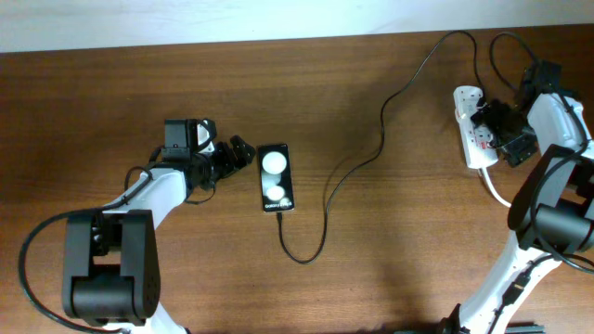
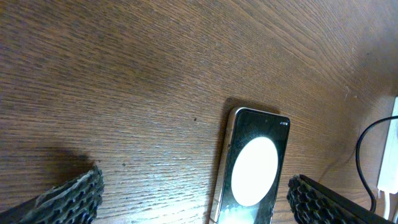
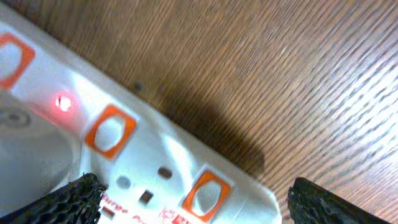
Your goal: Plug charger to phone and switch on socket
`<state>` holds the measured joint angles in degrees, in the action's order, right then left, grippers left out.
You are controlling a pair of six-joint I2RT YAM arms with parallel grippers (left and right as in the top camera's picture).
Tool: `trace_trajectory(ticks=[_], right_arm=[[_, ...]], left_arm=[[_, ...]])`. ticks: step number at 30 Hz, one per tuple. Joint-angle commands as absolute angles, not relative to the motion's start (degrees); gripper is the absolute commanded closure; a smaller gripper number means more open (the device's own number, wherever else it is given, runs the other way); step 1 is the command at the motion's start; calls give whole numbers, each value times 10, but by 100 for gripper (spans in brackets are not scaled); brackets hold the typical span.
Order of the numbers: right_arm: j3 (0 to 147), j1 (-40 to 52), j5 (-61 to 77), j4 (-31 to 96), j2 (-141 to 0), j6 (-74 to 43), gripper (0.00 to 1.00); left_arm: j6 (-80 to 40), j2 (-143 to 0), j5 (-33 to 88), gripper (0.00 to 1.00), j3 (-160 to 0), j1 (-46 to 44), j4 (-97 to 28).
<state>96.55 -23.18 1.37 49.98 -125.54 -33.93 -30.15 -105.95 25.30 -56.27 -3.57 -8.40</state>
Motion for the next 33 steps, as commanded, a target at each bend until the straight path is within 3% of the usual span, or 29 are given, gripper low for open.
trace_trajectory(ticks=[1,3,33], right_arm=[[951,-223,-7,521,-1271,-242,1],[952,-223,-7,517,-1271,-201,1],[952,-223,-6,505,-1271,-201,1]], left_arm=[[-299,-1079,227,1,-544,-33,-100],[-299,-1079,227,1,-544,-33,-100],[-299,-1079,227,1,-544,-32,-100]])
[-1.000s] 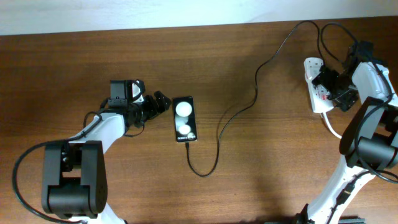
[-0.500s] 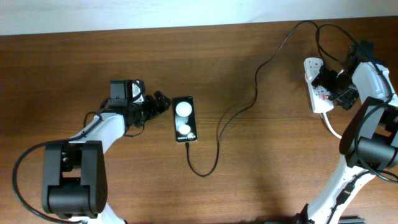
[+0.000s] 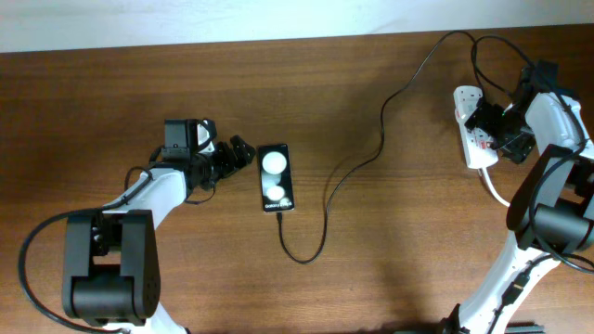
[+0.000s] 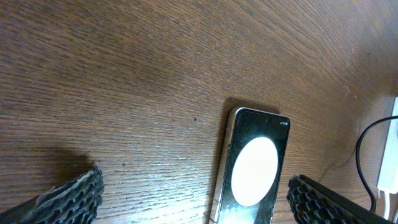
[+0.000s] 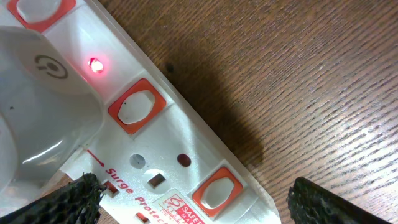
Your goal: Plug charger to phone and switch on socket
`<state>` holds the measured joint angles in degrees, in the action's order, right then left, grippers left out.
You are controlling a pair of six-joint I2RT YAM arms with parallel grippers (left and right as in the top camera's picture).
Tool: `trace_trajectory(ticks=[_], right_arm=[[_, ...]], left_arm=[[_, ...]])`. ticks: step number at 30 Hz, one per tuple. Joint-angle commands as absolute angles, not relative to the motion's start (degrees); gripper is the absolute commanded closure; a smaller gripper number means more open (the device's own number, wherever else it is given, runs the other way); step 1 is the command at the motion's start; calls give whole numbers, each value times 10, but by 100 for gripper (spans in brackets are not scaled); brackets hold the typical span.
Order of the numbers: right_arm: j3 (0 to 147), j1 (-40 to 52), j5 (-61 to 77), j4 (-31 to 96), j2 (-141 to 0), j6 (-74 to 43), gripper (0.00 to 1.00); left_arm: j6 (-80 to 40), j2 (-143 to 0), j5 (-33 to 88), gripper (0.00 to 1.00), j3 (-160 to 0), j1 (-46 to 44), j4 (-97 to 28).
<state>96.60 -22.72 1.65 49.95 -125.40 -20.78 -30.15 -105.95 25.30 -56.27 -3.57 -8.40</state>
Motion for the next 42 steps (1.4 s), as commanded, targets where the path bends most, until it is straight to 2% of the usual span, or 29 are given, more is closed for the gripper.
trace_trajectory(ticks=[1,21,28,32,37,42], right_arm=[[952,-223,-6,505,-1271,-201,1],[952,-223,-6,505,-1271,-201,1],[952,-223,-6,505,-1271,-201,1],[952,-223,-6,505,-1271,-201,1],[952,-223,-6,505,-1271,-201,1],[952,-223,-6,505,-1271,-201,1]], left_arm=[[-299,-1079,227,1,-544,-32,-100],[-299,-1074,227,1,-544,-32,-100],[-299,-959,227,1,-544,-33,-102],[-299,-934,169,1,-544,-33,-187],[-298,-918,19,1,-544,-34,-220],[-133,-914,17,1,-533,-59,-209]])
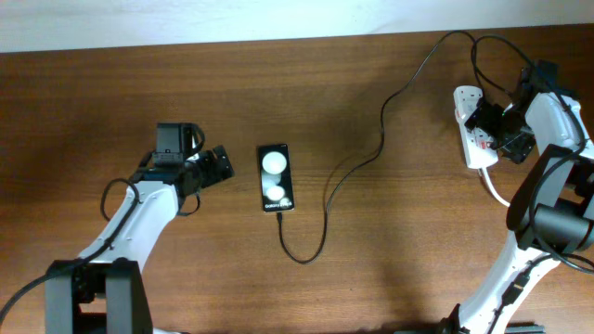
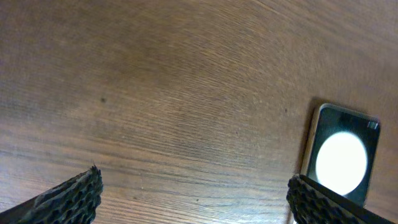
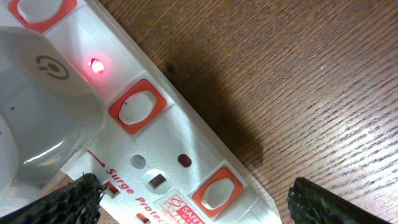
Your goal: Plug charger to phone and switch on socket
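The black phone [image 1: 275, 177] lies screen up at the table's left centre, two bright light spots reflected in its glass. A black charger cable [image 1: 382, 139] runs from its near end, loops round and leads to the white power strip [image 1: 471, 130] at the right. My left gripper [image 1: 223, 165] stands open just left of the phone [image 2: 341, 163], with bare wood between its fingers [image 2: 68, 199]. My right gripper [image 1: 486, 121] is open above the strip [image 3: 161, 149], where a red lamp [image 3: 95, 65] glows beside the white charger plug [image 3: 37, 118] and an orange switch [image 3: 137, 106].
The brown wooden table [image 1: 186, 74] ends at a pale wall strip along the far edge. The power strip's own white lead [image 1: 497, 190] runs off toward the near right, next to the right arm's base.
My left gripper has drawn back to the left, so the phone sits further right in its wrist view. The right gripper, strip, phone and cable are where they were.
At first my right gripper was low and close over the strip with the red lamp lit, and my left was open beside the phone. Then the right stood a little higher above the strip. Now the left has backed away from the phone.
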`<state>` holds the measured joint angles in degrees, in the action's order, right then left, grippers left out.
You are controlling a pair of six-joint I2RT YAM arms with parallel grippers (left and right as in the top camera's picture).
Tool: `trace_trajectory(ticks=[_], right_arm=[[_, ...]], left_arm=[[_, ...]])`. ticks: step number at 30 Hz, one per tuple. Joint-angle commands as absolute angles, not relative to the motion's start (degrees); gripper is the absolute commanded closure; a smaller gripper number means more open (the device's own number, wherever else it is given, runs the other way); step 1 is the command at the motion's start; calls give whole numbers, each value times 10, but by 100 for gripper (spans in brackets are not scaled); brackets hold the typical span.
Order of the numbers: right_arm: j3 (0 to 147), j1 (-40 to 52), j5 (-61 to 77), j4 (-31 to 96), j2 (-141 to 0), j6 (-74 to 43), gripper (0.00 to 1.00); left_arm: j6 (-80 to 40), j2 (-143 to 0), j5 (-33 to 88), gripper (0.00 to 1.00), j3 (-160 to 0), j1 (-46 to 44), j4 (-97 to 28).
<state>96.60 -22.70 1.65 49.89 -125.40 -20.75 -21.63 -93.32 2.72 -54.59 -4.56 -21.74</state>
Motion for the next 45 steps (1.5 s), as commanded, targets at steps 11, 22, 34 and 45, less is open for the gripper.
trace_trajectory(ticks=[11,22,34,45], right_arm=[[952,-223,-6,505,-1271,-201,1],[952,-223,-6,505,-1271,-201,1],[952,-223,-6,505,-1271,-201,1],[952,-223,-6,505,-1271,-201,1]], left_arm=[[-58,-782,32,1,-270,-78,49],[-29,-669,21,1,-45,-52,229],[-29,-396,14,1,-5,-52,-13],[-3,-2,1,1,-5,-52,-48]])
